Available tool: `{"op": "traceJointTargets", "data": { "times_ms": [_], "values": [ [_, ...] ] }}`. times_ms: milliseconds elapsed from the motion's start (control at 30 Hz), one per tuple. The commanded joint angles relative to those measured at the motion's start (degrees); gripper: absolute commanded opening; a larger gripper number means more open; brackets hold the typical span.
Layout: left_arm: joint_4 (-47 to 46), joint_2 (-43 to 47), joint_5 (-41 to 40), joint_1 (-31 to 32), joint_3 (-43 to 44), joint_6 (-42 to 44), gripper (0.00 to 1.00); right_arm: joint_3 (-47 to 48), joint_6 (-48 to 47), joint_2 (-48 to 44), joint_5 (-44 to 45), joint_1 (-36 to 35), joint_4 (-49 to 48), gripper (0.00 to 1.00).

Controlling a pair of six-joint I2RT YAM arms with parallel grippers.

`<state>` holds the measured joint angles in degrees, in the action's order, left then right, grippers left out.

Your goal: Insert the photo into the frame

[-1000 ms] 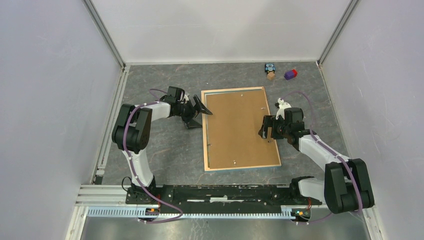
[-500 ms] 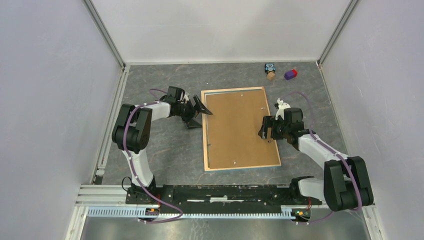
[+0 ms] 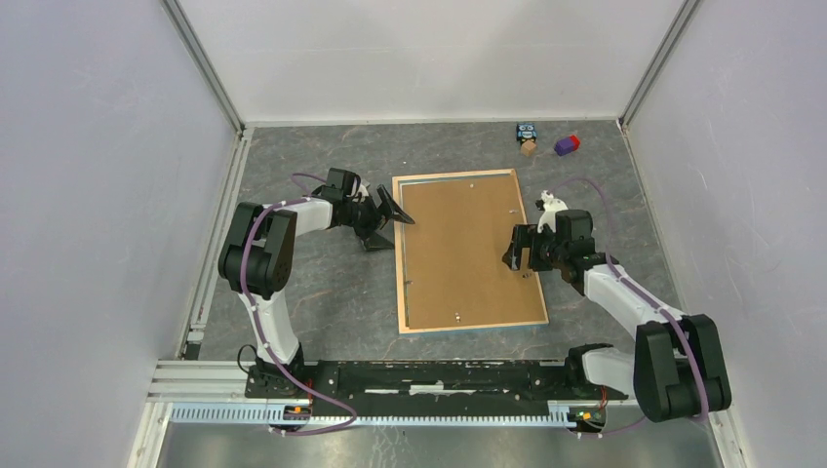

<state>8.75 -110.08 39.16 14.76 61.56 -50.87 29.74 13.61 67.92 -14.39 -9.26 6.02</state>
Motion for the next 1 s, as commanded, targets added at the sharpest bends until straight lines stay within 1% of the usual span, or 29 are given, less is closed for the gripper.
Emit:
{"op": "traceJointTargets", "data": {
  "times_ms": [0, 233, 400, 667, 733, 767, 833, 967],
  "values": [
    [2.27, -2.15, -3.59, 0.27, 0.03, 3.45, 1.00, -0.52, -0.02, 1.83, -2.18, -0.19, -2.92, 0.92],
    [2.31, -2.24, -3.60, 0.26, 0.14, 3.50, 1.00, -0.81, 0.66, 4.79, -3.42, -0.22, -4.45, 0.92],
    [2.25, -2.75, -3.04, 0.35, 0.38, 3.40, 1.00, -1.26, 2.42, 6.03, -9.66, -0.19, -9.64, 0.91],
    [2.25, -3.19, -2.71, 0.65, 0.70, 3.58, 1.00, -2.09, 5.44, 8.83, -15.55, -0.25, -15.93, 0.91],
    [2.30, -3.36, -2.59, 0.86, 0.75, 3.63, 1.00, -2.22, 5.71, 9.43, -16.11, -0.28, -16.19, 0.91],
    [2.30, -3.30, -2.59, 0.88, 0.75, 3.67, 1.00, -2.17, 5.35, 9.27, -15.48, -0.30, -15.71, 0.91],
    [2.62, -3.01, -2.91, 0.88, 0.83, 3.99, 1.00, -1.43, 3.68, 7.72, -10.98, -0.32, -12.17, 0.91],
    [5.13, -1.60, -5.81, 0.79, 1.71, 6.09, 1.00, 0.63, -0.41, 3.00, 3.80, -0.66, -3.64, 0.92]
  ]
}}
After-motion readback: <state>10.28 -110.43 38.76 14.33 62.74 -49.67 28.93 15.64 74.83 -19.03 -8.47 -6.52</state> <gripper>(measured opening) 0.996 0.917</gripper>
